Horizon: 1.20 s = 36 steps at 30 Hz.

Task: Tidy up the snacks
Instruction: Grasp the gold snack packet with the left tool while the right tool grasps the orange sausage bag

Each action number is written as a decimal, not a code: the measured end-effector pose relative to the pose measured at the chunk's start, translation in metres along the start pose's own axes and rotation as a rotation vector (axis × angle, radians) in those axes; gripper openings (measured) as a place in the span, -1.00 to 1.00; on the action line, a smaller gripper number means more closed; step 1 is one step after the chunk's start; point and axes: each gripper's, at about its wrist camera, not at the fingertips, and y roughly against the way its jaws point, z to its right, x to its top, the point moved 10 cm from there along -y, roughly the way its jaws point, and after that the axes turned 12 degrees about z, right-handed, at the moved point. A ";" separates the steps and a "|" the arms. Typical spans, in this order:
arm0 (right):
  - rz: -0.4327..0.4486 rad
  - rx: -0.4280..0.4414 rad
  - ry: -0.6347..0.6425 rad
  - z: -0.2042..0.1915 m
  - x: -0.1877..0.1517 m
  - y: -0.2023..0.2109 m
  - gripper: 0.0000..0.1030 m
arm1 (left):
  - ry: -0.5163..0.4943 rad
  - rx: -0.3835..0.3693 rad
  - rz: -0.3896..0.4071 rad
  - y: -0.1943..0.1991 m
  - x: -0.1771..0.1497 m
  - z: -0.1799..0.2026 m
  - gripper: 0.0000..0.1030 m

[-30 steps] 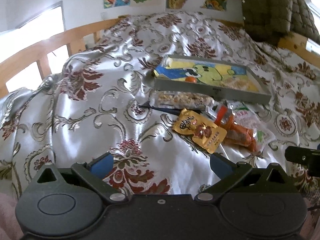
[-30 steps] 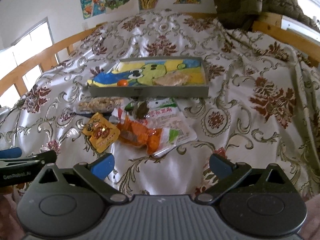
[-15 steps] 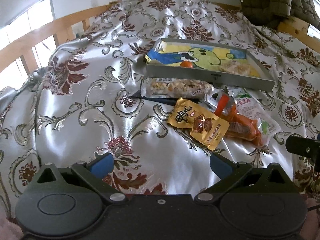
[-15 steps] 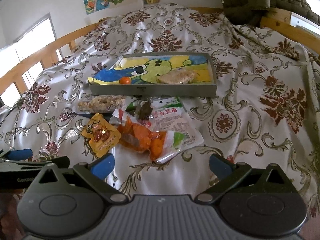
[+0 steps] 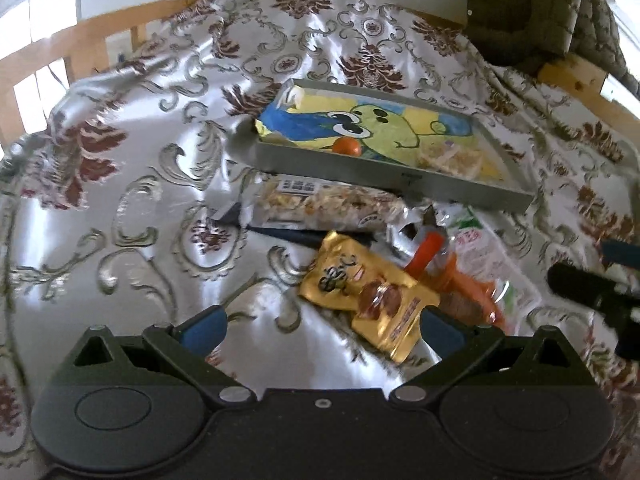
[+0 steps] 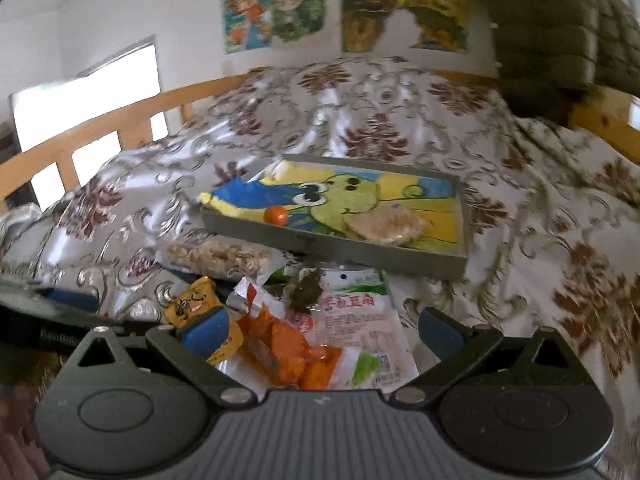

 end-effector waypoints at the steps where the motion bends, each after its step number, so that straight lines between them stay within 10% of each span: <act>1: -0.010 0.004 0.019 -0.001 0.000 -0.004 1.00 | 0.015 -0.009 -0.006 -0.004 0.000 0.000 0.98; 14: -0.171 0.189 0.435 -0.023 -0.045 -0.044 0.99 | 0.189 -0.150 -0.085 -0.043 -0.006 0.014 0.90; 26: -0.217 0.243 0.443 -0.036 -0.064 -0.069 0.56 | 0.278 -0.155 -0.111 -0.076 -0.008 0.021 0.72; 36: -0.260 0.241 0.476 -0.043 -0.076 -0.078 0.08 | 0.121 -0.096 -0.109 -0.076 -0.013 0.028 0.39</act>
